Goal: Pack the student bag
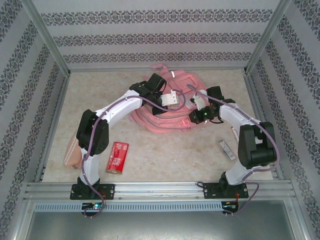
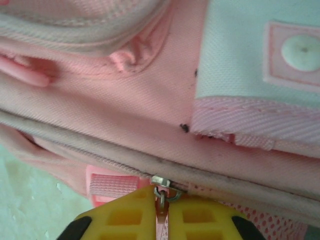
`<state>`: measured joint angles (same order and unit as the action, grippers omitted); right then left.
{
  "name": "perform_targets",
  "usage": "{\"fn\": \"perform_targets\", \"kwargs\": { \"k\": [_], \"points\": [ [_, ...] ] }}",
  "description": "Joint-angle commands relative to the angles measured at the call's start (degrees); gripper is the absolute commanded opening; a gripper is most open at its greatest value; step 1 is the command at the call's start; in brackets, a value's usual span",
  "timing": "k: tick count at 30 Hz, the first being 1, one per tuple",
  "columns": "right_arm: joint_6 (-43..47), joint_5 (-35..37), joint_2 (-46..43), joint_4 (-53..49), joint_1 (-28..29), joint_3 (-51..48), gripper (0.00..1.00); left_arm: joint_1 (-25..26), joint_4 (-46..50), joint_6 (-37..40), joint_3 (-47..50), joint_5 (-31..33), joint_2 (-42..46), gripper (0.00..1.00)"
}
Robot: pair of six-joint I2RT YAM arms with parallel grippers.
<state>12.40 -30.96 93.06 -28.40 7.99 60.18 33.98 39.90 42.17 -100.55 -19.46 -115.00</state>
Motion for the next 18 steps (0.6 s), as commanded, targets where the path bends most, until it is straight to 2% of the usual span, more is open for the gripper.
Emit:
{"fn": "perform_targets", "kwargs": {
  "k": [1, 8, 11, 15, 18],
  "points": [
    [-0.2, -4.8, -3.7, -0.6, 0.1, 1.3, 0.02, -0.1, 1.8, -1.5, -3.4, -4.4, 3.3, 0.00],
    [-3.8, -8.7, -4.5, -3.7, 0.4, 1.9, 0.00, -0.1, 2.5, -4.8, -5.7, -3.6, 2.0, 0.00],
    [-9.3, -14.2, -2.4, -7.8, 0.4, 4.5, 0.00, -0.1, 3.6, -6.5, -7.0, -3.2, 0.9, 0.00],
    [-14.0, -25.7, 1.7, -13.0, 1.2, 6.9, 0.00, -0.1, 6.0, -8.7, -9.0, -4.0, -1.0, 0.00],
    [-15.9, -27.8, 1.7, -12.6, 3.7, 5.8, 0.00, -0.1, 6.2, -9.7, -9.1, -4.8, -1.2, 0.00]
  ]
}}
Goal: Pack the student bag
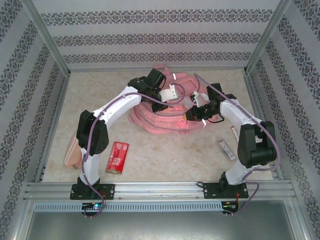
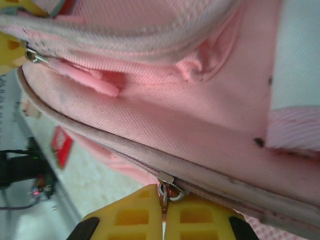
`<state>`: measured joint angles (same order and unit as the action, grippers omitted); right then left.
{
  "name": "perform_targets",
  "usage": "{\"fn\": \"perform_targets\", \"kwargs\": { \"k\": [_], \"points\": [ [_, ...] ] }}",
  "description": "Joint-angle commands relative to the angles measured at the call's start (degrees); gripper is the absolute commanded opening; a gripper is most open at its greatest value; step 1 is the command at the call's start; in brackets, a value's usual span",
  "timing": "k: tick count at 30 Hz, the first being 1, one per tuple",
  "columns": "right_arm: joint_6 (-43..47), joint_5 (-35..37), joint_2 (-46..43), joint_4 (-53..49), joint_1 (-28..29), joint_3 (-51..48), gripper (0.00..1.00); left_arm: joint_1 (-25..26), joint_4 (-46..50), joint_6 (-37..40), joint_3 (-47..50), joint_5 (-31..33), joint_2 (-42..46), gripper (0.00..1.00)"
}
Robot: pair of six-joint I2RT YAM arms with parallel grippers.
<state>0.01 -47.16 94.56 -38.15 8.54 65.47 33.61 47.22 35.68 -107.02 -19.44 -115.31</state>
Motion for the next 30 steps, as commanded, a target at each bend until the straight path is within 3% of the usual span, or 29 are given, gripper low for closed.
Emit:
{"fn": "perform_targets", "kwargs": {
  "k": [1, 6, 10, 15, 17, 21, 25, 30],
  "points": [
    [-3.6, -12.4, 0.2, -3.0, 4.0, 0.3, 0.00, 0.3, -1.4, -3.1, -2.2, -5.0, -0.8, 0.00],
    [-5.3, -17.3, 1.4, -3.7, 5.6, 0.0, 0.00, 0.9, -2.3, -1.7, -0.7, -5.4, -0.5, 0.00],
    [-8.8, -14.3, 2.2, -2.3, 6.6, -0.1, 0.00, 1.4, -2.4, -2.8, -0.6, -6.1, -0.7, 0.00],
    [-24.3, -10.5, 0.3, 15.9, 11.8, -5.0, 0.00, 1.6, -5.7, -8.6, 0.7, -7.5, -0.5, 0.00],
    [-31.5, -8.9, -1.5, 26.3, 13.2, -8.1, 0.06, 1.6, -7.6, -10.5, 2.1, -8.0, 0.1, 0.00],
    [-38.8, -3.2, -4.4, 35.3, 15.5, -11.2, 0.16, 1.6, -12.0, -13.5, 5.1, -7.7, 1.7, 0.00],
    [-35.4, 3.2, -11.0, 34.9, 15.2, -15.4, 0.31, 1.6, -12.6, -13.6, 6.4, -7.7, 2.4, 0.00],
    [-19.6, 7.0, -21.7, 28.2, 11.3, -20.5, 0.40, 1.6, -10.8, -11.2, 7.2, -8.4, 3.0, 0.00]
  ]
}}
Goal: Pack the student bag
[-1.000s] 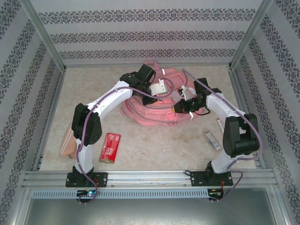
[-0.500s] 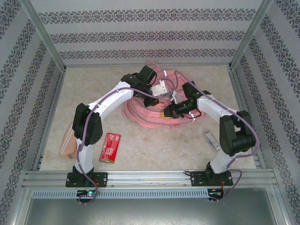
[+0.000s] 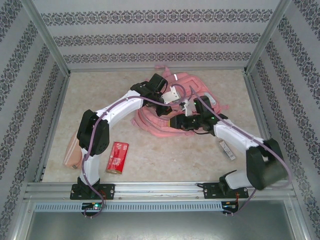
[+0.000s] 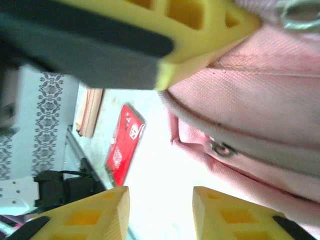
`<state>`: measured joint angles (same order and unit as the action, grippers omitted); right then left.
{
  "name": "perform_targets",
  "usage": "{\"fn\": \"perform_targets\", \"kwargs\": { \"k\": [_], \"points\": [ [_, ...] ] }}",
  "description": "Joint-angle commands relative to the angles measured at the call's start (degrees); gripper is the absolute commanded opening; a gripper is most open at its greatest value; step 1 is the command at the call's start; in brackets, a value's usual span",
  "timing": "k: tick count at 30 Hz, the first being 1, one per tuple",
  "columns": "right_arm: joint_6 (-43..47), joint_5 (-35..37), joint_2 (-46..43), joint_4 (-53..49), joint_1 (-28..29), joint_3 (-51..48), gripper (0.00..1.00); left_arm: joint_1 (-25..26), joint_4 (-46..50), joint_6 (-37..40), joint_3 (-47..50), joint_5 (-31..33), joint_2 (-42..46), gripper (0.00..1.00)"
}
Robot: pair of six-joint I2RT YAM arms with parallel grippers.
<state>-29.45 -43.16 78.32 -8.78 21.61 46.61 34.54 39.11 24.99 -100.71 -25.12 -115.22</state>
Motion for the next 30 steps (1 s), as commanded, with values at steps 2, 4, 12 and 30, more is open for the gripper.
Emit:
{"fn": "perform_targets", "kwargs": {
  "k": [2, 4, 12, 30],
  "points": [
    [22.9, 2.2, -10.5, -5.2, -3.4, -2.7, 0.42, 0.5, -2.1, 0.3, 1.2, -3.0, 3.2, 0.00],
    [34.8, 4.1, -15.6, -7.2, -3.8, -4.8, 0.54, 0.5, -1.7, 1.4, 1.3, -3.3, 3.5, 0.00],
    [57.3, 8.3, -16.9, -1.3, -7.8, -4.4, 0.61, 0.5, -1.5, 5.4, 2.6, -8.6, 3.9, 0.00],
    [83.9, 4.5, 4.3, 4.1, -4.4, 4.0, 0.56, 0.5, -6.1, 13.2, 6.3, -14.7, 5.1, 0.00]
  ]
}}
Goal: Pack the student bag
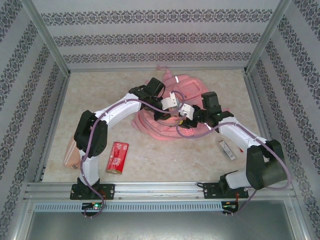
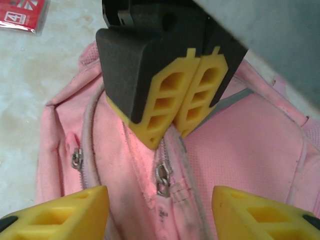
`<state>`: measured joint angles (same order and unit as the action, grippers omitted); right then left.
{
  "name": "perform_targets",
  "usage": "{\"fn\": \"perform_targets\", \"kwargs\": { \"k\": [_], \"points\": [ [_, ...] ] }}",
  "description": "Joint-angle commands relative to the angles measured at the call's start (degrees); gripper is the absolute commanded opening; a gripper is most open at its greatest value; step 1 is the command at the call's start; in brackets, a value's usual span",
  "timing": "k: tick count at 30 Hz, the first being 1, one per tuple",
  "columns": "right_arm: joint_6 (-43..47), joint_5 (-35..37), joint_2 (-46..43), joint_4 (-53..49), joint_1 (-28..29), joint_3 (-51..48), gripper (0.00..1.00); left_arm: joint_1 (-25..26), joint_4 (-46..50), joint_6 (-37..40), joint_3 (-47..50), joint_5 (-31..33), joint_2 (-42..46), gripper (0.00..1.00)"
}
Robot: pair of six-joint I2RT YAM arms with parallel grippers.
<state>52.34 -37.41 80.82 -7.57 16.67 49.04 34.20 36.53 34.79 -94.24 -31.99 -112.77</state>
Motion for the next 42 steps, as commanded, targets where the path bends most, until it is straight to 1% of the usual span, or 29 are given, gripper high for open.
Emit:
{"fn": "perform_targets", "kwargs": {
  "k": [1, 5, 7, 13, 17, 20, 22, 24, 27, 33, 35, 36, 37, 42],
  "points": [
    [1.7, -1.5, 2.3, 2.8, 0.5, 2.1, 0.55, 0.9, -3.8, 3.6, 0.0, -7.9, 2.7, 0.00],
    [3.9, -1.1, 5.3, 0.2, 0.8, 3.6, 0.51, 0.8, -5.7, 3.0, 0.5, -8.2, 3.1, 0.02],
    [4.7, -0.4, 6.7, -0.6, 1.0, 3.9, 0.50, 0.6, -7.7, 2.1, 1.8, -9.0, 3.9, 0.03],
    [5.4, -1.2, 8.7, 0.2, 1.3, 3.5, 0.43, -0.6, -15.8, -0.1, 8.2, -12.1, 7.4, 0.04],
    [7.3, -4.3, 8.6, 2.0, 0.3, 1.7, 0.44, -1.0, -18.7, 1.5, 11.7, -12.0, 8.8, 0.04],
    [9.6, -4.0, 8.2, 2.2, -0.1, 0.8, 0.46, -1.5, -18.8, 3.2, 12.9, -11.8, 8.6, 0.05],
    [10.4, -4.2, 7.9, 2.2, -0.5, 0.5, 0.47, -2.1, -19.0, 2.9, 13.5, -12.0, 8.0, 0.07],
    [11.5, -4.1, 7.4, 2.2, -0.8, 0.3, 0.49, -3.2, -19.0, 2.0, 14.2, -13.6, 7.0, 0.08],
    [12.5, -3.7, 6.6, 2.4, -0.9, 0.2, 0.49, -4.9, -18.8, 0.3, 14.6, -16.0, 5.4, 0.09],
    [14.2, -2.0, 5.8, 3.4, -0.1, -0.1, 0.50, -5.3, -14.0, -0.3, 12.9, -16.6, 3.5, 0.18],
    [14.2, -1.8, 5.8, 3.5, 0.4, 0.2, 0.50, -5.5, -14.4, -2.5, 13.1, -16.5, 4.2, 0.23],
    [14.2, -1.9, 5.8, 3.4, 0.7, 0.4, 0.50, -5.6, -15.0, -4.3, 13.5, -15.9, 4.8, 0.31],
    [14.2, -1.8, 5.9, 3.4, 0.9, 0.6, 0.50, -5.7, -16.0, -6.6, 14.0, -14.7, 5.5, 0.33],
    [15.5, -0.3, 7.2, 1.6, 2.4, 2.2, 0.53, -7.1, -17.1, -20.5, 15.7, -10.4, 10.7, 0.35]
  ]
}}
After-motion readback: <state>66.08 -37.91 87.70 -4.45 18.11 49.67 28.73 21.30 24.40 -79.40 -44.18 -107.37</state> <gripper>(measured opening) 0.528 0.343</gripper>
